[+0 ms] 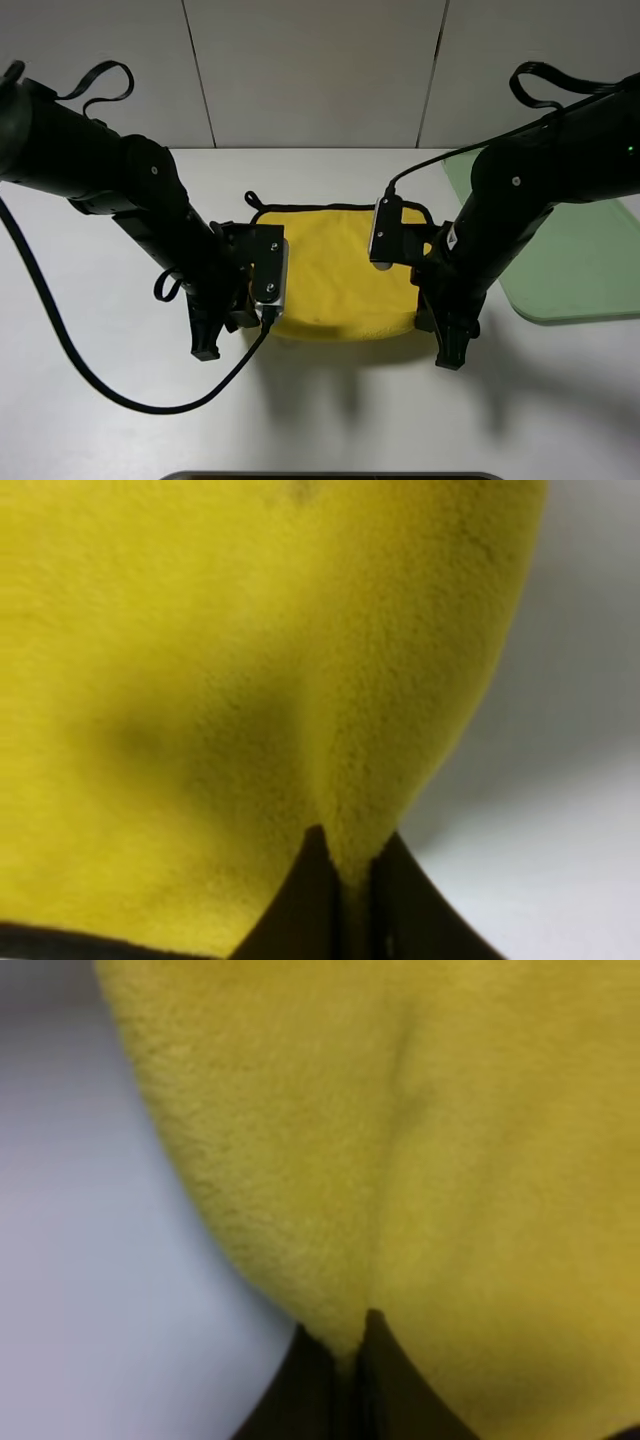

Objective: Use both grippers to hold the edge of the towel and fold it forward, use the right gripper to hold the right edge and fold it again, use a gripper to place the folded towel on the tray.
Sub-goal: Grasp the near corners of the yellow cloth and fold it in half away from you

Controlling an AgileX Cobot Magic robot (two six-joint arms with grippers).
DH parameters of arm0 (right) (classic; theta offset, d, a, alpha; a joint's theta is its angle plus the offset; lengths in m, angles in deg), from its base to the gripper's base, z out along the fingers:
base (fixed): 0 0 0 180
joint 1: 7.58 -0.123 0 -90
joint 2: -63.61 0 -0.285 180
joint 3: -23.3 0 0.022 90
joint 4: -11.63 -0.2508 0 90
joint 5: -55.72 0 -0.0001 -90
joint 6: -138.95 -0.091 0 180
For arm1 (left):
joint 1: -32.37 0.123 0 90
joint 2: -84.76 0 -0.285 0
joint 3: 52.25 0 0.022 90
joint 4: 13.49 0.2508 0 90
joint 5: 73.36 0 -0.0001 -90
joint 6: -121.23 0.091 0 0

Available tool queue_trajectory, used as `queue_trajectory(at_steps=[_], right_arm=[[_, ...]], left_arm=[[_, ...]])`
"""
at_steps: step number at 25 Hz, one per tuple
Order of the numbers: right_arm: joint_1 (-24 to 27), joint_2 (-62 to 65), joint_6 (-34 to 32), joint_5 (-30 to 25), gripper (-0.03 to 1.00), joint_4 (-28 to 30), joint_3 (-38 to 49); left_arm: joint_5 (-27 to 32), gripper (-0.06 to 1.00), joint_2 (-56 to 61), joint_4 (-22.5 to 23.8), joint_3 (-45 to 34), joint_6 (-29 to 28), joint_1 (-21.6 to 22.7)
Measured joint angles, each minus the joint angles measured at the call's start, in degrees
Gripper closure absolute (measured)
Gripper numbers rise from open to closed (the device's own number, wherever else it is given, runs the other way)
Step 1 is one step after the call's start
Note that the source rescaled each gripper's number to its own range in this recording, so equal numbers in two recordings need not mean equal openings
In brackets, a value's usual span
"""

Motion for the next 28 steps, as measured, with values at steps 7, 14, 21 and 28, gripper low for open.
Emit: queue_trajectory(at_steps=[7,14,21,28], right_arm=[[-3.16,5.04,-3.93,-3.02,0.97,0.18,0.04],[-6.97,8.15,-11.14,-6.12,0.97,0.39,0.04],[-9.33,11.16,-17.18,-8.53,0.97,0.61,0.04],[-9.47,15.80,-20.60,-12.13,0.97,1.25,0.04]], left_arm=[[1.40,0.94,5.85,0.23,0.00,-2.60,0.00],[5.01,0.94,10.11,3.20,0.00,-6.98,0.00],[11.21,0.94,13.12,7.57,0.00,-11.65,0.00],[17.26,0.94,15.04,8.63,0.00,-13.76,0.00]])
